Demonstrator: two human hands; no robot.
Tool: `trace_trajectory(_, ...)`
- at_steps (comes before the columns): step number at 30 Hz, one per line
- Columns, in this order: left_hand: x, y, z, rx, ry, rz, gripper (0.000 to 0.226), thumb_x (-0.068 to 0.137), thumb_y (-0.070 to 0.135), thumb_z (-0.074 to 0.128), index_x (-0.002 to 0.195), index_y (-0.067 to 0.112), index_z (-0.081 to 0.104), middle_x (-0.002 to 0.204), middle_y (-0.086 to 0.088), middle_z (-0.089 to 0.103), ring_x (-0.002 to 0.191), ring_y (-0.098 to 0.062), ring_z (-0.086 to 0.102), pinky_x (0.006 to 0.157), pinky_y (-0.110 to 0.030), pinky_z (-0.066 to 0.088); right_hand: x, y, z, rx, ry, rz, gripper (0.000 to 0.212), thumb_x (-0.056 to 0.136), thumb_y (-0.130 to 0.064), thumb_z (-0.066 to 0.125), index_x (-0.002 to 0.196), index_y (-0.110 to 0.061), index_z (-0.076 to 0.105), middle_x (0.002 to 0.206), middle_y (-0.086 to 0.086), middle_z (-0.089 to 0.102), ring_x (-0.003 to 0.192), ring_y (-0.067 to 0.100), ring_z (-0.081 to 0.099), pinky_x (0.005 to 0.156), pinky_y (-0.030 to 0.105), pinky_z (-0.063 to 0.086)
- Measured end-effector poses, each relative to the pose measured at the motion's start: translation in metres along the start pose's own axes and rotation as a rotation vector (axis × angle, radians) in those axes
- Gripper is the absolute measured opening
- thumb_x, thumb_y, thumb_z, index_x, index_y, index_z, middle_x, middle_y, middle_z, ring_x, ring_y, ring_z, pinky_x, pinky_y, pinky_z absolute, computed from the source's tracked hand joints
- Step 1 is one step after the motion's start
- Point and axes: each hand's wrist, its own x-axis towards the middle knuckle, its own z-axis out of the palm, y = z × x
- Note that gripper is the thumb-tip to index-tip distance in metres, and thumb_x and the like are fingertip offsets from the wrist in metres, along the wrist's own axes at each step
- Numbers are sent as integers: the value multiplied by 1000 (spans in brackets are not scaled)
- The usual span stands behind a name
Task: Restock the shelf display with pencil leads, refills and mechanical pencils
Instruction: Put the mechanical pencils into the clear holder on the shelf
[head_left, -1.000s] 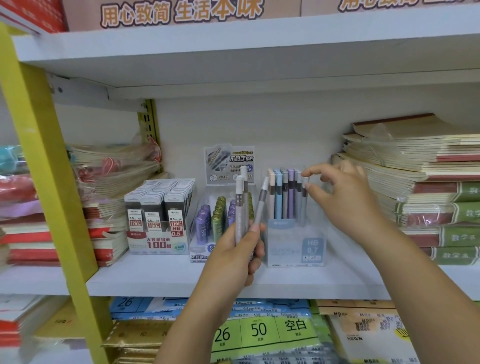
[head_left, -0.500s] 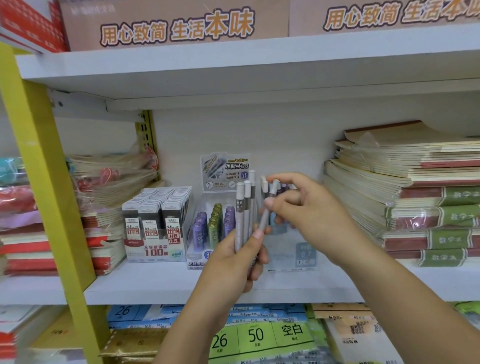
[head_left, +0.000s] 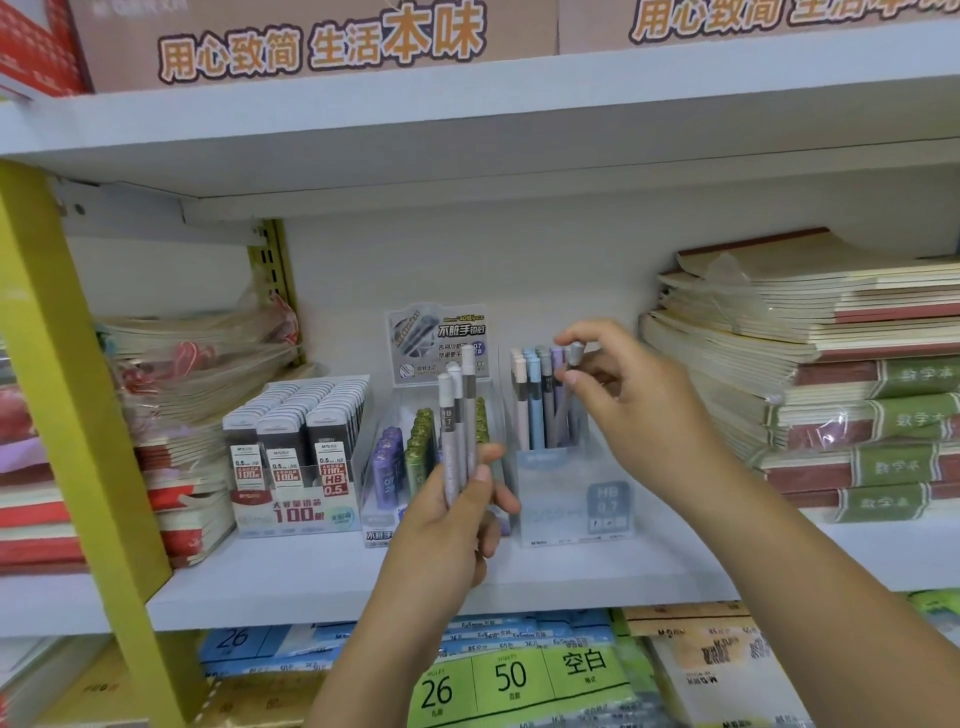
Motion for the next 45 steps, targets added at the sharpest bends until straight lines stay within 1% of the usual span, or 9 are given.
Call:
trace_trajectory(7, -1, -1, -2, 8, -8, 8, 21, 104, 36, 46, 113, 35, 65, 79, 1, 69, 49, -7, 40, 41, -17, 29, 2, 9, 7, -36, -41, -32, 33, 93, -17, 60, 118, -38, 54, 83, -17, 63, 80, -3, 60, 67, 12, 46)
trace_trajectory(12, -1, -1, -3, -4, 8, 3, 18, 103, 37, 46, 111, 32, 62, 81, 1, 71, 48, -6, 41, 41, -16, 30, 2, 13, 12, 14, 14, 18, 47, 91, -14, 63, 121, -40, 38, 89, -18, 58, 78, -5, 60, 64, 10, 42)
trace_trajectory(18, -2, 1, -5, 3, -10, -3, 18, 101, 39, 48, 105, 36, 66, 81, 2, 72, 49, -6, 41, 42, -15, 31, 8, 16, 15, -372, 120, -79, 38, 82, -21, 72, 115, -33, 59, 96, -11, 38, 96, 9, 35, 77, 25, 32)
trace_trajectory(21, -4, 3, -5, -8, -30, 6, 22, 102, 38, 49, 97, 43, 70, 79, 4, 70, 49, -7, 40, 42, -16, 30, 10, 16, 13, -431, 41, -15, 34, 86, -26, 69, 118, -38, 63, 93, -8, 36, 95, 11, 29, 79, 26, 29)
trace_trajectory(27, -7, 9, -4, -66, -76, 18, 21, 101, 37, 52, 100, 41, 73, 73, 2, 66, 46, -7, 39, 41, -17, 29, 3, -8, 10, -191, -2, 8, 31, 94, -32, 54, 124, -31, 55, 102, -14, 50, 106, 9, 40, 83, 16, 30)
trace_trajectory(29, -8, 11, -2, -73, -100, 26, 20, 100, 36, 53, 100, 39, 73, 72, 3, 65, 45, -7, 38, 41, -17, 28, -1, -23, 9, 184, -99, 83, 27, 93, -33, 55, 119, -37, 51, 93, -14, 64, 93, 2, 54, 75, 9, 38)
trace_trajectory(32, -10, 13, 3, -77, -136, 35, 19, 99, 34, 54, 99, 37, 73, 71, 2, 65, 45, -7, 36, 40, -17, 27, -7, -38, 9, 439, -196, 125, 28, 92, -25, 61, 117, -37, 53, 84, -3, 73, 73, 8, 62, 68, 18, 47)
trace_trajectory(39, -10, 13, 3, -64, -70, 20, 20, 101, 30, 54, 96, 41, 70, 79, 3, 68, 49, -8, 37, 41, -17, 29, 0, -33, -6, 590, 87, 144, 25, 97, -11, 54, 109, -33, 53, 82, -3, 75, 71, 8, 67, 59, 19, 48)
trace_trajectory(45, -3, 6, -6, -31, -32, -52, 27, 101, 22, 50, 82, 35, 64, 76, 0, 62, 49, -10, 33, 42, -20, 27, 3, -21, -21, 309, 178, 12, 34, 98, -17, 52, 111, -48, 48, 89, -12, 73, 86, 2, 67, 67, 13, 47)
